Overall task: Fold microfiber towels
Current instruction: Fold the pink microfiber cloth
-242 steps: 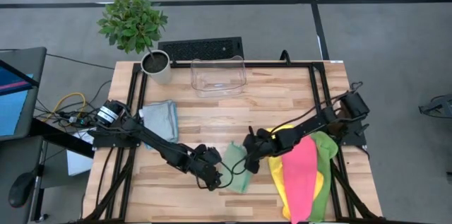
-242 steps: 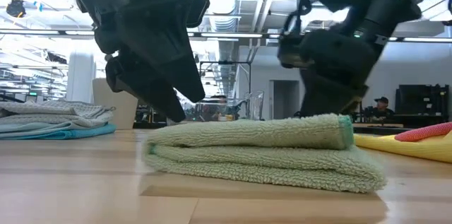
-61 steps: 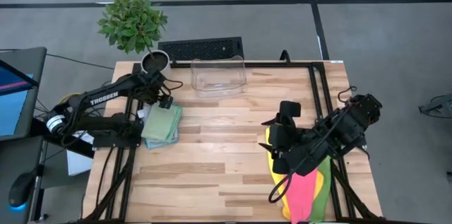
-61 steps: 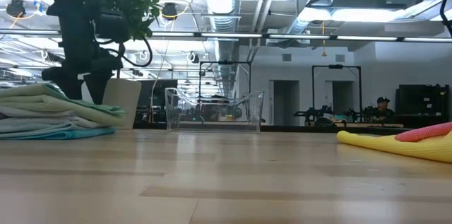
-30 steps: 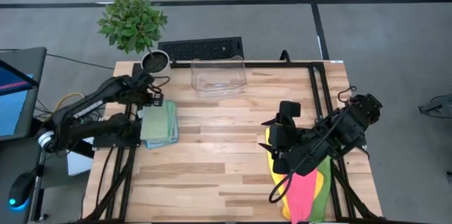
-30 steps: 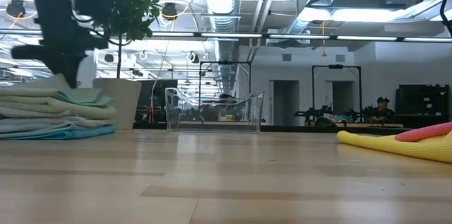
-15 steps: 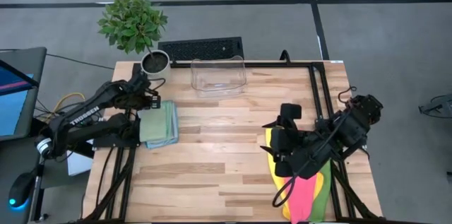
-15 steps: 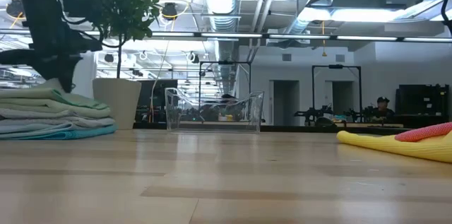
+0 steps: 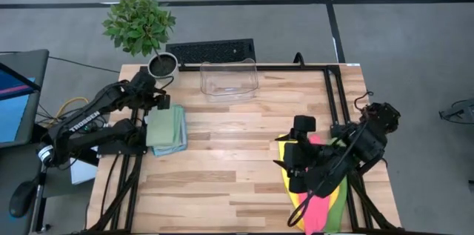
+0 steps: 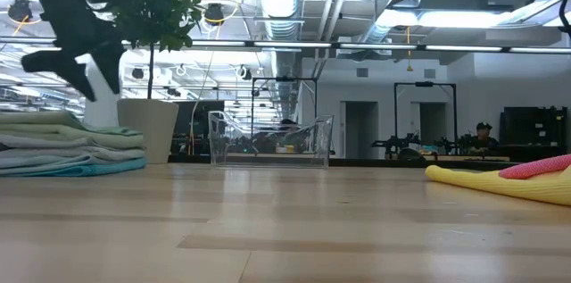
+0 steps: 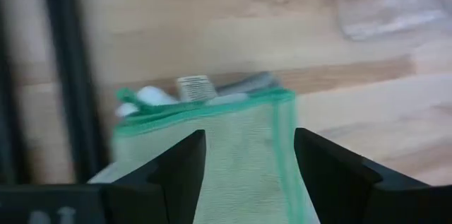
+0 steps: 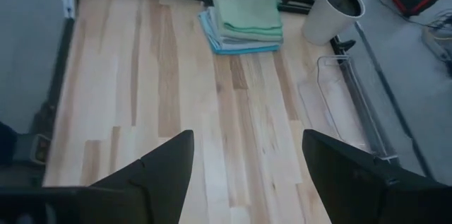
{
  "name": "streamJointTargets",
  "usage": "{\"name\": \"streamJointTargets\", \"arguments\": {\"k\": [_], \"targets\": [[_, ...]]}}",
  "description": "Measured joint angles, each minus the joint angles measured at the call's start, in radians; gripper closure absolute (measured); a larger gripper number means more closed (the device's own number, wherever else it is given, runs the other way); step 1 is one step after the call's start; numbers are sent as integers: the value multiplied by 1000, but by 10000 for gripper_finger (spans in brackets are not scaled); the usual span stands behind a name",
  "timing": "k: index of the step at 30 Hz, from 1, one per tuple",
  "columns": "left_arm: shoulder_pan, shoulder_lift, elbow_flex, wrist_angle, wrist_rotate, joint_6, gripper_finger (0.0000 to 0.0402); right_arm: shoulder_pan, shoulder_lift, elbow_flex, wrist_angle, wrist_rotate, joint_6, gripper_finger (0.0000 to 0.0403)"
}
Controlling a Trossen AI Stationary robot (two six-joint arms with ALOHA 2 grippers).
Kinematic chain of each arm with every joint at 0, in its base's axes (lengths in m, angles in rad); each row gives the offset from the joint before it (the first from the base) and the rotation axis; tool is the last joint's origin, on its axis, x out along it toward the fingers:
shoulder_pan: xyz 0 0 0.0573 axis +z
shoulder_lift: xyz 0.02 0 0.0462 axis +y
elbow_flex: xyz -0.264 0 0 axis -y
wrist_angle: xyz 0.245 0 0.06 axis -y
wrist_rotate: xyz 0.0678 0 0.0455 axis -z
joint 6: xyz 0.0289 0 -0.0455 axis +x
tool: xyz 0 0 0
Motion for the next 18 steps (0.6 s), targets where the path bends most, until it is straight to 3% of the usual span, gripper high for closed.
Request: {"name": "streamJointTargets", "arguments": {"k": [7,12,15,18], "targets": [[-144,1,-4,-23,-69,-80,188,8,93,-1,0,20,-2,112],[-311,8,-51,75,-121,-184,206,54,133,-2,0,19,11,112],[-408,17,-118,175,-151,-251,218,92,139,-2,0,20,126,112],[-507,34,-188,414,-122,-296,226,154,139,-4,0,28,300,112]]}}
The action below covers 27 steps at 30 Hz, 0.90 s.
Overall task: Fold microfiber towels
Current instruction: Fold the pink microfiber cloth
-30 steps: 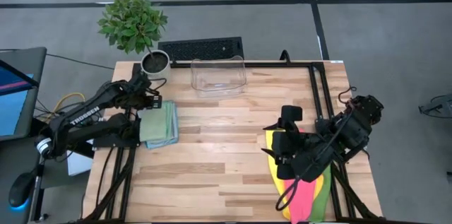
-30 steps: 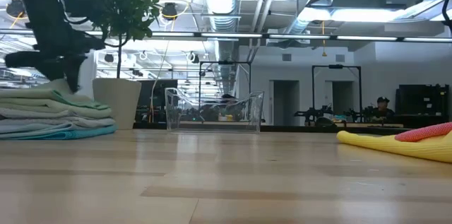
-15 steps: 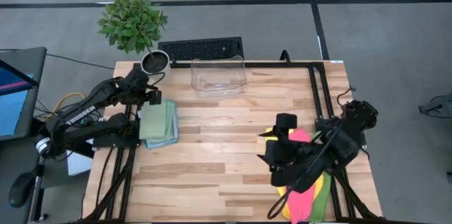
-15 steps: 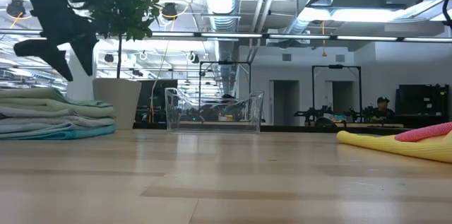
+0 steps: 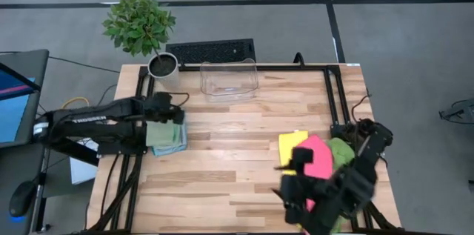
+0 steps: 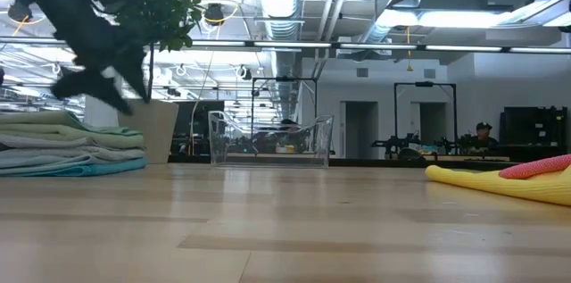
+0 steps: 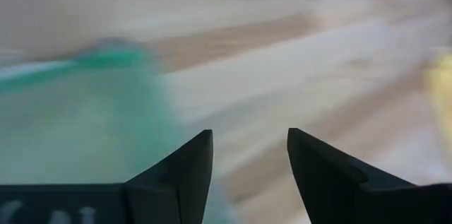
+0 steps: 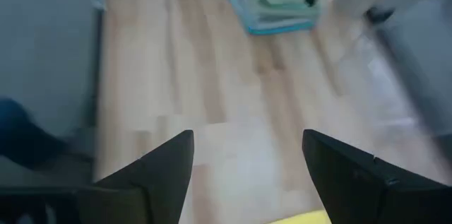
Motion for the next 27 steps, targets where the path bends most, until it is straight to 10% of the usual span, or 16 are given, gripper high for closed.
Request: {"name": "streamJointTargets", "arguments": {"k": [5,13,18,27], "targets": [[-149,27,-38,518,36,12,229,86,-1,-107,0,-42,382,112],[-432,234,-37,1278,-31,249,229,151,-1,-447,1,-398,888,112],[-577,483,14,1430,-130,313,229,240,-1,-587,202,-532,1032,112],[-683,967,273,1563,-61,283,229,349,-1,-747,563,-426,925,112]]}}
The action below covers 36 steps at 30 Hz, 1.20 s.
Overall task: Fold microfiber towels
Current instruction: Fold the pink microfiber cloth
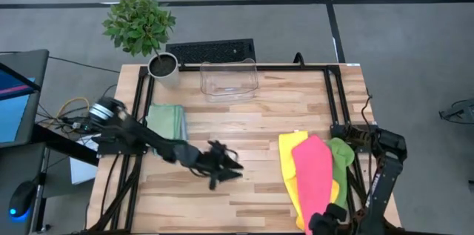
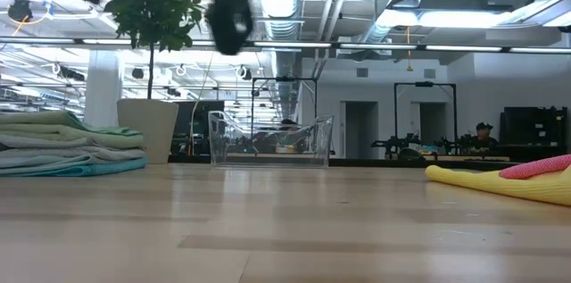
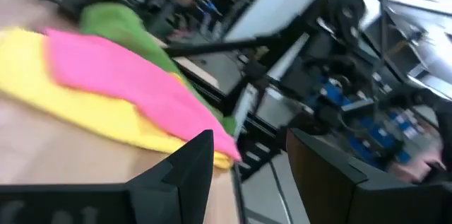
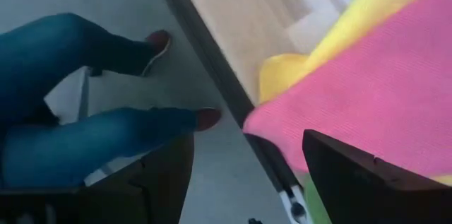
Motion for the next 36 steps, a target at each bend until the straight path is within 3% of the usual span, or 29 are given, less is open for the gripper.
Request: {"name": "streamJointTargets", "arguments": {"k": [6,10,17,25,29,36], "targets": [[-9,176,203,40,158,56,229,7,0,-70,119,-3,-31,112],[-9,221,290,35,225,70,229,-1,24,-85,105,-51,-66,112],[-9,220,311,35,258,118,229,-23,167,-79,90,-196,-160,112],[-6,219,311,29,257,118,229,-18,214,-2,-4,-157,-107,125],[-7,218,311,26,257,118,229,-20,213,39,-131,-154,-70,186],[-5,218,310,2,265,109,229,-20,213,143,-204,-161,-198,380]]}}
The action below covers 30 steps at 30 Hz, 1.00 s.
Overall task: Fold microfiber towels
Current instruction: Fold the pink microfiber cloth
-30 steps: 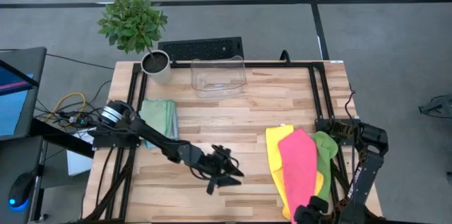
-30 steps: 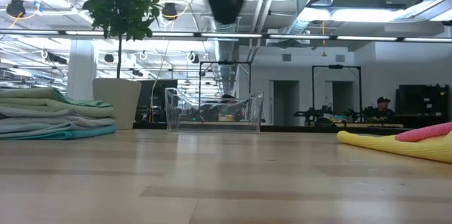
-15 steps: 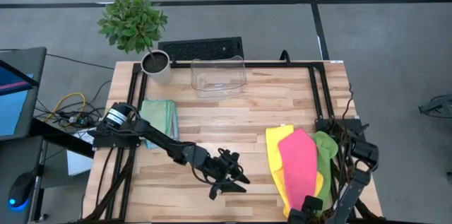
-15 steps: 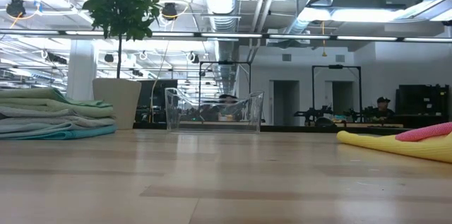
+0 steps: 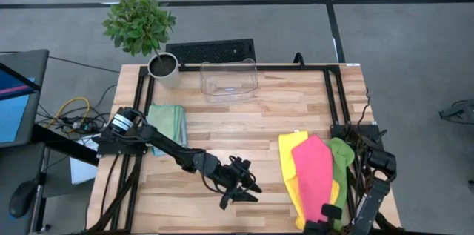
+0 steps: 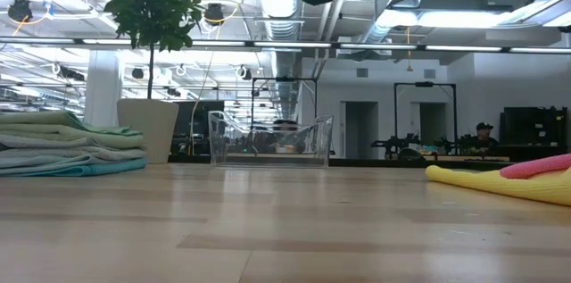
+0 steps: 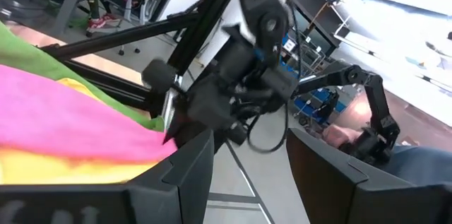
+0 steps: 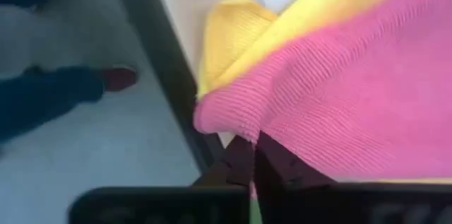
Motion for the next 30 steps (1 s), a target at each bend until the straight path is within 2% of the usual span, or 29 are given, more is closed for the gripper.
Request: {"name": "streamJointTargets", "arguments": {"k": [5,9,11,20,24,30], "targets": [[11,0,0,-17,0,16,229,-14,0,176,-225,11,-24,375],[19,-1,-1,-25,-28,19,229,-29,0,311,-351,80,-67,392],[23,-1,0,-26,-28,52,229,-48,-12,357,-351,125,-130,392],[24,-1,0,-82,-81,220,229,-177,-144,376,-360,358,-239,394],[23,-1,0,-79,-110,249,229,-228,-193,376,-360,373,-277,387],[23,-1,15,-90,-240,349,229,-285,-240,376,-360,376,-345,391]]}}
